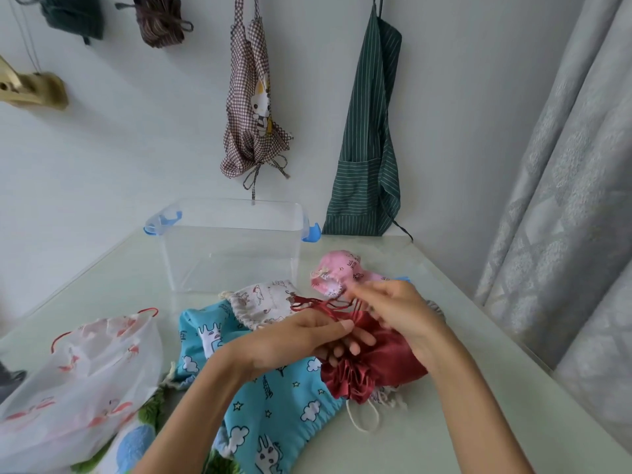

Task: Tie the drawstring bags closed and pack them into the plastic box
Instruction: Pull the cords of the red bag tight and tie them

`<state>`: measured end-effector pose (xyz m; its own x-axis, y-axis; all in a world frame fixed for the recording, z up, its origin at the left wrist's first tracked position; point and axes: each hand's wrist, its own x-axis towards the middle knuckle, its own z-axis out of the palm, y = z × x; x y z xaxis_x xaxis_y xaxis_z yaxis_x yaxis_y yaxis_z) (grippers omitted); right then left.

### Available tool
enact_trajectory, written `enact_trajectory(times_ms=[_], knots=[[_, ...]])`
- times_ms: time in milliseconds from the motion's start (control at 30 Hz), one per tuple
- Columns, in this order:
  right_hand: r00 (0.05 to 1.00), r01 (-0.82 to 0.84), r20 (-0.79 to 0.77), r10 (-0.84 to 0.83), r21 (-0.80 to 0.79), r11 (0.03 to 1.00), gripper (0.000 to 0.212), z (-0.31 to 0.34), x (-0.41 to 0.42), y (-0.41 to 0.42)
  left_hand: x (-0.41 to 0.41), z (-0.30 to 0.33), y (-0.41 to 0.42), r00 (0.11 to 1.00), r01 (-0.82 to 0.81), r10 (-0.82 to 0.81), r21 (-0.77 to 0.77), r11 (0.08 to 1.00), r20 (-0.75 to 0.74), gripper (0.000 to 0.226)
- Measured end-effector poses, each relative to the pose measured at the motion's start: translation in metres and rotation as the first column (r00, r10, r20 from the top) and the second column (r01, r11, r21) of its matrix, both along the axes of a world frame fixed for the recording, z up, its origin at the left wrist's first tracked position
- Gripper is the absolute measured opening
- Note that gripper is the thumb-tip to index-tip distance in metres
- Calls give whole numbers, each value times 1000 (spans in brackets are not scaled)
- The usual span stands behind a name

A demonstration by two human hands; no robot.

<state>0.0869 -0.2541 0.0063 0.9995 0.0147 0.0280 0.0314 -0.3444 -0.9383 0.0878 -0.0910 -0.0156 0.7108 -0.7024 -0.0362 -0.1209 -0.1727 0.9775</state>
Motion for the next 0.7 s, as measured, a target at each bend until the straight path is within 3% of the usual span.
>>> enact_trajectory(times_ms=[67,133,167,200,267,300,333,400,433,500,567,633,700], knots=[[998,56,-54,-38,369,928,28,4,3,-1,2,-1,1,995,-75,71,-70,995,-70,35],[991,119,-130,-40,682,722,29,10,4,-11,6,-2,4,969,-195,168,-148,969,-179,34],[988,148,-146,-56,749,645,27,12,4,-18,9,-2,8,953,-242,198,-182,953,-229,34],[985,168,-148,-86,751,639,23,15,2,-26,11,-2,11,943,-267,213,-203,942,-255,35],[972,235,-121,-202,503,832,15,15,0,-44,12,-1,17,948,-259,210,-198,945,-238,31],[962,272,-97,-256,263,925,14,15,-2,-51,11,0,19,955,-246,204,-188,951,-217,31],[954,290,-80,-288,15,957,22,15,-5,-59,9,2,19,958,-241,205,-180,954,-199,33],[943,291,-46,-330,-367,883,49,16,-9,-69,8,3,18,957,-253,220,-172,952,-191,33],[930,334,25,-367,-473,815,63,18,-10,-71,7,4,17,957,-252,220,-171,952,-186,32],[905,423,275,-325,-493,760,67,28,-16,-66,6,5,15,960,-248,220,-163,955,-172,31],[917,258,389,-92,-398,880,39,38,-21,-52,4,5,14,962,-246,222,-150,957,-159,29],[967,-36,207,151,-476,879,23,35,-26,-33,3,6,13,962,-248,225,-148,957,-158,27],[978,-145,31,205,-606,782,22,24,-24,-20,2,6,12,965,-237,217,-136,962,-146,28]])
